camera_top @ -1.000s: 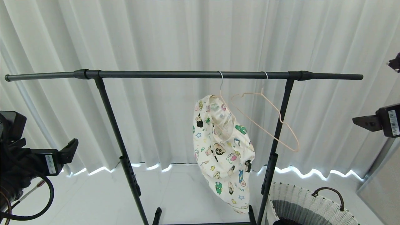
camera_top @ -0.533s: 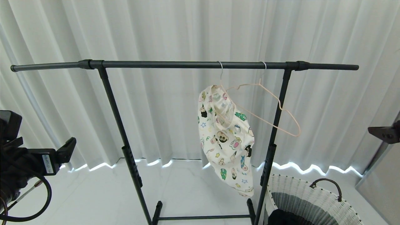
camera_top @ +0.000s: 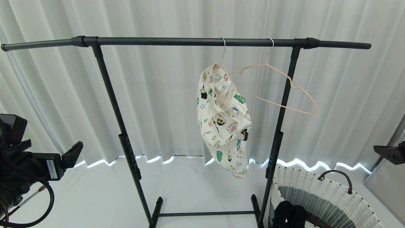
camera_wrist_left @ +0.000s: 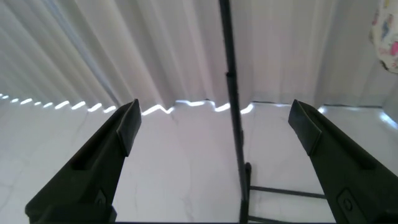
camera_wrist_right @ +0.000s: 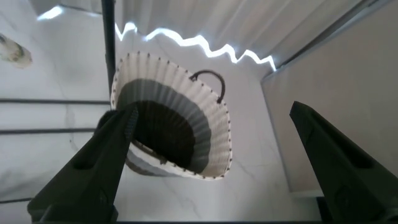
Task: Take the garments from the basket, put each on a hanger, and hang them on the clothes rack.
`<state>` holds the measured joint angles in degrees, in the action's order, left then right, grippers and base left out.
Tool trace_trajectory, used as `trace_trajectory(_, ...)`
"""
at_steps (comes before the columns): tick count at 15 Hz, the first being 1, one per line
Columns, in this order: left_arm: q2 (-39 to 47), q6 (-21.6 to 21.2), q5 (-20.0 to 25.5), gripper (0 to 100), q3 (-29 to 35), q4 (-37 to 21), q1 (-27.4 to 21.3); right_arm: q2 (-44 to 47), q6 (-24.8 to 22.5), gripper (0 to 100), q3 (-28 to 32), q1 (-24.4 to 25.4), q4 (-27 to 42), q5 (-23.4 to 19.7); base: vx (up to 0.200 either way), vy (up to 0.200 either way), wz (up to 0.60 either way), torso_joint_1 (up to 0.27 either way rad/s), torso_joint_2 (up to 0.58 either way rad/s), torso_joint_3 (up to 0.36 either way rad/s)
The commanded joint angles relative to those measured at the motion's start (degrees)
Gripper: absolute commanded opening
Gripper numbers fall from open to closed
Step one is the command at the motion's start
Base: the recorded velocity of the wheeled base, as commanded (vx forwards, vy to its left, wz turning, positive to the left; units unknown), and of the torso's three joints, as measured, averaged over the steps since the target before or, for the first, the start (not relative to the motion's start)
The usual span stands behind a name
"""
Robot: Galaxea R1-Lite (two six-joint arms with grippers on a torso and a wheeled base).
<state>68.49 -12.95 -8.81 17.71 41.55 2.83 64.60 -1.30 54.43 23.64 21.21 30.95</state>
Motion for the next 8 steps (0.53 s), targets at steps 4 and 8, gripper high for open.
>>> trace_trajectory(4, -1.3, 0.1, 5.5, 100, -1.6, 0.0, -3.4, 0.2, -0.3, 100, -5.7, 0.1, -3.8, 0.0, 0.000, 0.000, 0.00, -0.189, 0.48, 0.289)
trace_trajectory(8, -1.5, 0.0, 5.9, 100, -3.9, 0.0, -7.5, 0.4, -1.1, 100, -8.5, 0.1, -5.7, 0.0, 0.000, 0.000, 0.00, -0.162, 0.46, 0.298)
